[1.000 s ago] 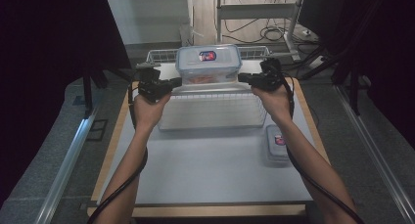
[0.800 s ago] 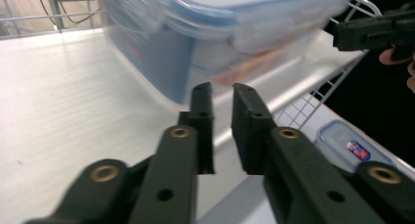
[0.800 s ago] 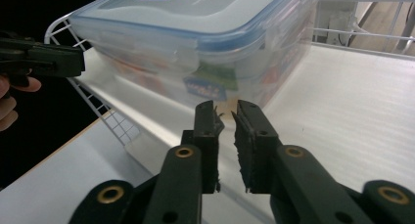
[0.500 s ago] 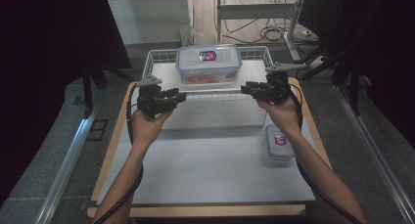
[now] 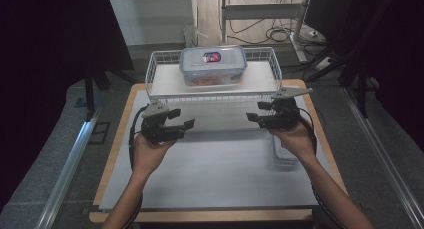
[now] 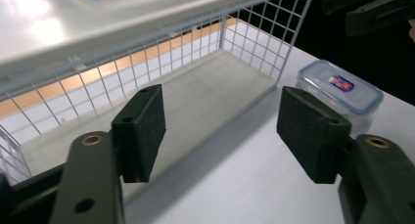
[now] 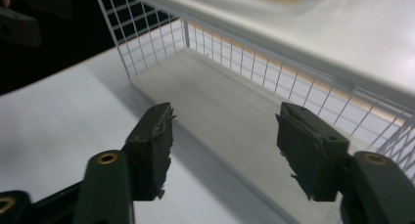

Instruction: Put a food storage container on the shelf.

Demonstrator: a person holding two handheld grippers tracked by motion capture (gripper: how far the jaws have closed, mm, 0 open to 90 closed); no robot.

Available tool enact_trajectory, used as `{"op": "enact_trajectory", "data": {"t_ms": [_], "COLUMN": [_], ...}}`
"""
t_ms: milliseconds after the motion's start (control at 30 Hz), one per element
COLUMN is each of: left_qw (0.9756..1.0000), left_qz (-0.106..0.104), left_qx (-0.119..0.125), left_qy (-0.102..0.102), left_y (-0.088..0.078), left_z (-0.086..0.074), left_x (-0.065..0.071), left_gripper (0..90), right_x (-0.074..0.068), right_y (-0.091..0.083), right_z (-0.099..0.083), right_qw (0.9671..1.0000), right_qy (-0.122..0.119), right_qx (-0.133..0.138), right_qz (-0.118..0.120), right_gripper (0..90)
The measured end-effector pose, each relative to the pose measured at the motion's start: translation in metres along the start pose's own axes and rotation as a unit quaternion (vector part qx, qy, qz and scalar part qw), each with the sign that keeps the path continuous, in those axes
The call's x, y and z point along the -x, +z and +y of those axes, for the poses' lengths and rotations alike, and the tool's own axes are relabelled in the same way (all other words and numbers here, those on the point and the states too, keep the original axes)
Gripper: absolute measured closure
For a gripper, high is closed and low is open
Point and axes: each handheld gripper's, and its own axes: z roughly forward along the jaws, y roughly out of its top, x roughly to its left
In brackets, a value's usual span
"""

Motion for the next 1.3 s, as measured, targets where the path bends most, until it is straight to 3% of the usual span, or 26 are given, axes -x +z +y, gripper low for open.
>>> {"op": "enact_trajectory", "data": {"t_ms": [233,533,767,1033,1167,1300], "left_qw": [1.0,0.9998,0.9994,0.9982,0.9966,0.9963], "left_qz": [0.005,0.005,0.011,0.029,0.051,0.055], "left_qx": [-0.005,-0.014,-0.026,-0.053,-0.063,-0.065], "left_qy": [-0.001,-0.013,-0.021,-0.009,0.016,0.015], "left_y": [-0.002,-0.004,-0.011,-0.011,-0.011,-0.011], "left_z": [-0.028,-0.065,-0.086,-0.111,-0.119,-0.124], "left_x": [0.007,0.018,0.022,0.032,0.036,0.034], "left_gripper": [27.1,17.8,10.9,3.7,1.6,1.4], "right_x": [-0.004,-0.007,-0.014,-0.024,-0.03,-0.033], "right_y": [-0.003,-0.005,-0.007,-0.014,-0.012,-0.009], "right_z": [-0.026,-0.055,-0.079,-0.1,-0.109,-0.119], "right_qw": [1.0,0.9999,0.9998,0.9997,0.9994,0.9984], "right_qy": [-0.005,0.001,0.004,0.009,-0.011,-0.019], "right_qx": [-0.003,-0.01,-0.018,-0.021,-0.033,-0.053], "right_qz": [-0.007,-0.008,0.001,0.013,0.006,0.002], "right_gripper": [23.3,14.6,9.7,7.6,6.9,6.2]}}
